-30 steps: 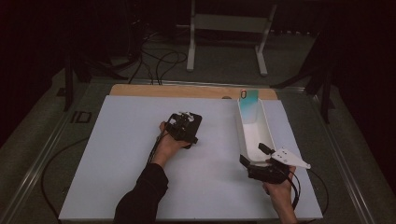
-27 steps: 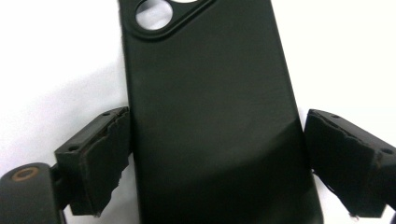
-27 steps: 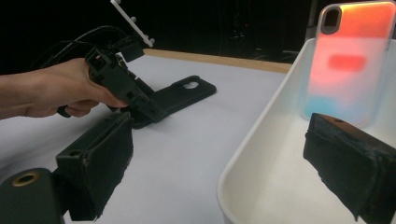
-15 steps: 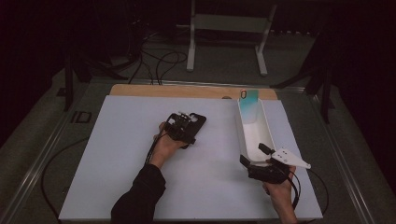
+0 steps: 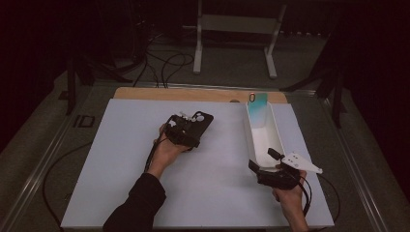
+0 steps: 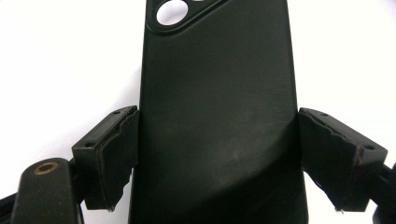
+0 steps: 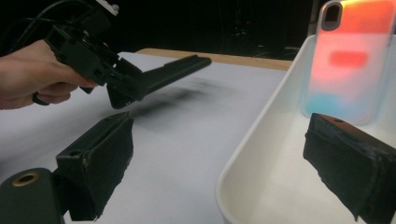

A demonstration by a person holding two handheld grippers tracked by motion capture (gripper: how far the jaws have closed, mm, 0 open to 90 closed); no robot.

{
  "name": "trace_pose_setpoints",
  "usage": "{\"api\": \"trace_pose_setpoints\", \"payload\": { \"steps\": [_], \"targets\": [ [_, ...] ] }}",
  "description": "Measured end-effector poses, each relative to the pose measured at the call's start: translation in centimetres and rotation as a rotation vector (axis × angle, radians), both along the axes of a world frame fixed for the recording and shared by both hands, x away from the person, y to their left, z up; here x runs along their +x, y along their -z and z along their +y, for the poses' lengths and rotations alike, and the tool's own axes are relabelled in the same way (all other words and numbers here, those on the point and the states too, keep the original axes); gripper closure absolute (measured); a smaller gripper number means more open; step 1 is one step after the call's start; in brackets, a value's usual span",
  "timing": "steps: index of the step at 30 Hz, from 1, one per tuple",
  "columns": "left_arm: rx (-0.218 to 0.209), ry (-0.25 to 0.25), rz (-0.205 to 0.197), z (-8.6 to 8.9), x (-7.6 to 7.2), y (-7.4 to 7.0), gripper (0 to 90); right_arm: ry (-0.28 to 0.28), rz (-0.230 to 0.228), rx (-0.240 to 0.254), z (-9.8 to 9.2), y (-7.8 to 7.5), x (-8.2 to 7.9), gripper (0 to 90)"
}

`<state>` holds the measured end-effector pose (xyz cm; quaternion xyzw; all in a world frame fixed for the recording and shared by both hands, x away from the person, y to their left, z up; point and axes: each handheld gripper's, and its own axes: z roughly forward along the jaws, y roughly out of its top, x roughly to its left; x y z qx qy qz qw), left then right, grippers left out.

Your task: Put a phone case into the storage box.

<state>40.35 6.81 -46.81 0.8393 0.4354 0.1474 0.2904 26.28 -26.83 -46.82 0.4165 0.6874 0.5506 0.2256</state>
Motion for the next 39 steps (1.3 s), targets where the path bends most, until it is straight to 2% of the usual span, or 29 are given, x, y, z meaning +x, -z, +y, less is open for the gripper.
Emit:
{"api": "trace_pose_setpoints", "payload": {
  "steps": [8,12,15,18,19,23,24,29,33,39],
  "targets": [
    [-0.025,0.02,-0.075,1.3,-1.7,-1.3,16.3,-0.02,0.026,-0.012,0.3,-0.1,0.1,8.2],
    [-0.034,0.032,-0.095,2.0,-2.7,-1.8,16.1,-0.013,0.03,-0.028,0.3,-0.3,0.3,8.1],
    [-0.047,0.039,-0.114,2.5,-3.6,-2.0,16.1,-0.017,0.036,-0.027,0.3,-0.4,0.4,8.0],
    [-0.056,0.054,-0.15,3.1,-5.0,-2.3,16.0,-0.035,0.037,-0.038,0.2,-0.7,0.6,7.5],
    [-0.056,0.054,-0.15,3.1,-5.0,-2.3,16.0,-0.035,0.037,-0.038,0.2,-0.7,0.6,7.5],
    [-0.055,0.068,-0.189,3.6,-6.3,-2.5,15.8,-0.059,0.04,-0.05,0.2,-1.1,0.9,7.5],
    [-0.061,0.078,-0.21,3.8,-6.9,-2.6,15.8,-0.061,0.041,-0.049,0.3,-1.1,1.0,7.5],
    [-0.068,0.091,-0.246,3.9,-8.0,-2.8,15.8,-0.074,0.034,-0.04,0.3,-1.6,1.4,7.5],
    [-0.052,0.107,-0.277,3.9,-9.3,-3.0,15.7,-0.08,0.024,-0.038,0.5,-2.0,1.5,7.5],
    [-0.058,0.119,-0.297,3.8,-10.4,-3.1,15.7,-0.092,0.04,-0.025,0.8,-2.4,1.9,7.6]
  ]
}}
